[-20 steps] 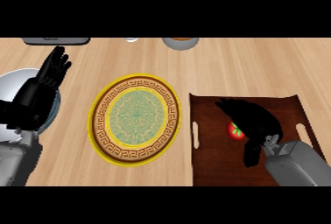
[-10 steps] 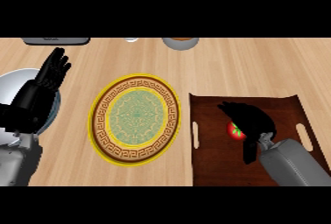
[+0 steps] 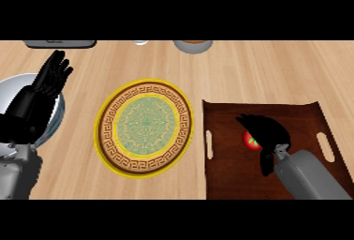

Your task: Pick the tomato from the tray and place it in the plate

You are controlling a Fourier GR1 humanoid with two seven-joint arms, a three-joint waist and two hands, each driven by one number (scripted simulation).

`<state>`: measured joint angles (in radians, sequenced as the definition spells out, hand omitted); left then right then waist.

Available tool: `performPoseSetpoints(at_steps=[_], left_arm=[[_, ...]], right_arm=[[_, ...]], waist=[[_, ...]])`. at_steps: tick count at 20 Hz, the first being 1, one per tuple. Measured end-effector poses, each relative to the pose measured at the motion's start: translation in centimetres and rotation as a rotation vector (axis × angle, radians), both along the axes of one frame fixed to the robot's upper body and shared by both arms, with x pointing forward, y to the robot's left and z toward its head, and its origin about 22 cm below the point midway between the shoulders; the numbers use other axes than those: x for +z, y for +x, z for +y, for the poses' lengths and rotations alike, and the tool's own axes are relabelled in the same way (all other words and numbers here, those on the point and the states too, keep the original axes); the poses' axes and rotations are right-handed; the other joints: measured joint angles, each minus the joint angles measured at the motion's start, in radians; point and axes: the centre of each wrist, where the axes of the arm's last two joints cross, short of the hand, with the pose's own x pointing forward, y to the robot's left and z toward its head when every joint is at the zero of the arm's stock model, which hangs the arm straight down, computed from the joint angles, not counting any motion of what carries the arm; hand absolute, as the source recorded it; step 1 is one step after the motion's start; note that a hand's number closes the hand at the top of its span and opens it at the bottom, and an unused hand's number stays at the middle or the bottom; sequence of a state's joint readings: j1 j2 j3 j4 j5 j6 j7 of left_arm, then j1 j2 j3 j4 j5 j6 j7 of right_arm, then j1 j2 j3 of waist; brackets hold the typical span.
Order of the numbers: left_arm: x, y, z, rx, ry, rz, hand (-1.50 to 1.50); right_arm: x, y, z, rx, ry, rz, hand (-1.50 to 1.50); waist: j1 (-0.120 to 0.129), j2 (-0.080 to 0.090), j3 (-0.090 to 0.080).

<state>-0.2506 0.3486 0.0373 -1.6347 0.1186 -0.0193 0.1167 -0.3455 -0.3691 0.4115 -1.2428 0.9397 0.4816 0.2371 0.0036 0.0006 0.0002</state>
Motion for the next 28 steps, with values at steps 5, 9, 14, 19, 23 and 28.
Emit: performPoseSetpoints(at_steps=[5, 9, 14, 19, 23, 28], left_arm=[[-0.2, 0.1, -0.4, 0.003, -0.004, 0.003, 0.00], [0.0, 0.0, 0.0, 0.007, 0.002, 0.003, 0.00], [-0.7, -0.1, 0.5, 0.033, 0.010, 0.007, 0.00], [-1.2, -0.9, 2.1, 0.098, 0.009, 0.027, 0.00], [-1.2, -1.3, 2.4, 0.099, 0.013, 0.030, 0.00], [-1.1, -0.9, 1.9, 0.082, 0.008, 0.025, 0.00]], right_arm=[[-0.8, 1.0, -0.3, 0.035, 0.061, -0.111, 1.50], [-1.3, 1.0, 0.0, 0.073, 0.086, -0.239, 1.50], [-1.1, -0.6, -0.1, -0.032, 0.086, -0.371, 1.50], [-2.2, -4.4, -3.4, -0.415, 0.029, -0.452, 1.50], [-1.5, -8.9, -2.0, -0.557, 0.047, -0.524, 1.50], [2.8, -13.7, 2.0, -0.571, 0.190, -0.664, 1.50]], waist=[[0.001, -0.002, -0.004], [0.000, -0.004, -0.007], [-0.025, -0.012, -0.007], [-0.094, -0.034, -0.010], [-0.100, -0.031, -0.007], [-0.078, -0.022, -0.005]])
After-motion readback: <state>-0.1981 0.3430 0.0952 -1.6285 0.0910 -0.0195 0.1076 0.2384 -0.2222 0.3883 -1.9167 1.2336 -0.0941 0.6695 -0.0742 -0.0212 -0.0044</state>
